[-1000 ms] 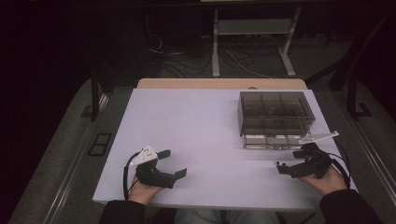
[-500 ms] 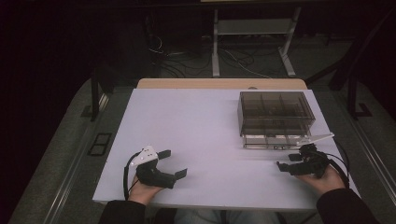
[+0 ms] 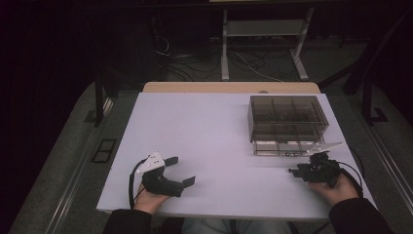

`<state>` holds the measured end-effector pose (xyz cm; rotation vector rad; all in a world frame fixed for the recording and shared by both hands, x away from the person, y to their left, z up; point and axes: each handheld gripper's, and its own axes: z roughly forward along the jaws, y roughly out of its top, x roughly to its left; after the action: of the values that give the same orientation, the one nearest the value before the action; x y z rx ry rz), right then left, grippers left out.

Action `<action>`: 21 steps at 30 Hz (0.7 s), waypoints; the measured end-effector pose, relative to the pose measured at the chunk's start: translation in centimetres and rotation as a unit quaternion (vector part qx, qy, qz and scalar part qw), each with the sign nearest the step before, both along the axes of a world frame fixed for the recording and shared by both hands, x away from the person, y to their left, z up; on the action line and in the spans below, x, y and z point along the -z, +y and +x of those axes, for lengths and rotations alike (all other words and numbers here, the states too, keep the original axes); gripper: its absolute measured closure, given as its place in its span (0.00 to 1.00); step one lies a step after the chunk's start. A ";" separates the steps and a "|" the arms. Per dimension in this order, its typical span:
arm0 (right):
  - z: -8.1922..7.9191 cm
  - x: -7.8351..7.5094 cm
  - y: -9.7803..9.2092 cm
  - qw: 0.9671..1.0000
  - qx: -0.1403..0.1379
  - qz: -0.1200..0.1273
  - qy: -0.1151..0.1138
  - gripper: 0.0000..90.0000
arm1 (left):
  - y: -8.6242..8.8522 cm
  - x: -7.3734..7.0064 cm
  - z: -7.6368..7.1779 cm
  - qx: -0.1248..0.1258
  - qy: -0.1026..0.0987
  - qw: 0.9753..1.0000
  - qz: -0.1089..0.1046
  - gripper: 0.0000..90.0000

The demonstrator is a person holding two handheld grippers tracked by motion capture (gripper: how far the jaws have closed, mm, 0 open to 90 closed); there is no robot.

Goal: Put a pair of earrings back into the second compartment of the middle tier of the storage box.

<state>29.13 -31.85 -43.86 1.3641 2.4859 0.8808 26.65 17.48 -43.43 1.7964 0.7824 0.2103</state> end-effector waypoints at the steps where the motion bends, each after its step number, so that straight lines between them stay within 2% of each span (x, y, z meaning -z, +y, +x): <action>1: 0.0 0.0 0.0 1.000 0.000 -0.003 -0.002 0.73 | 0.0 0.0 0.0 0.000 0.000 1.000 0.000 0.00; 2: 0.0 0.0 0.1 1.000 0.004 -0.011 -0.010 0.78 | 0.0 0.0 0.0 0.000 0.000 1.000 0.000 0.00; 7: -0.1 0.1 0.1 1.000 0.004 -0.014 -0.011 0.87 | 0.0 0.0 0.0 0.000 0.000 1.000 0.000 0.00; 14: -0.1 0.0 0.0 1.000 0.001 -0.011 -0.009 0.88 | 0.0 0.0 0.0 -0.001 0.000 1.000 0.000 0.00; 21: -0.2 -0.7 -0.8 1.000 0.007 0.006 -0.002 0.88 | 0.0 0.0 0.0 -0.002 0.001 1.000 0.000 0.00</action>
<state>28.90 -32.61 -43.21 1.3804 2.4692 0.8954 26.65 17.45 -43.48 1.7947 0.7870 0.2106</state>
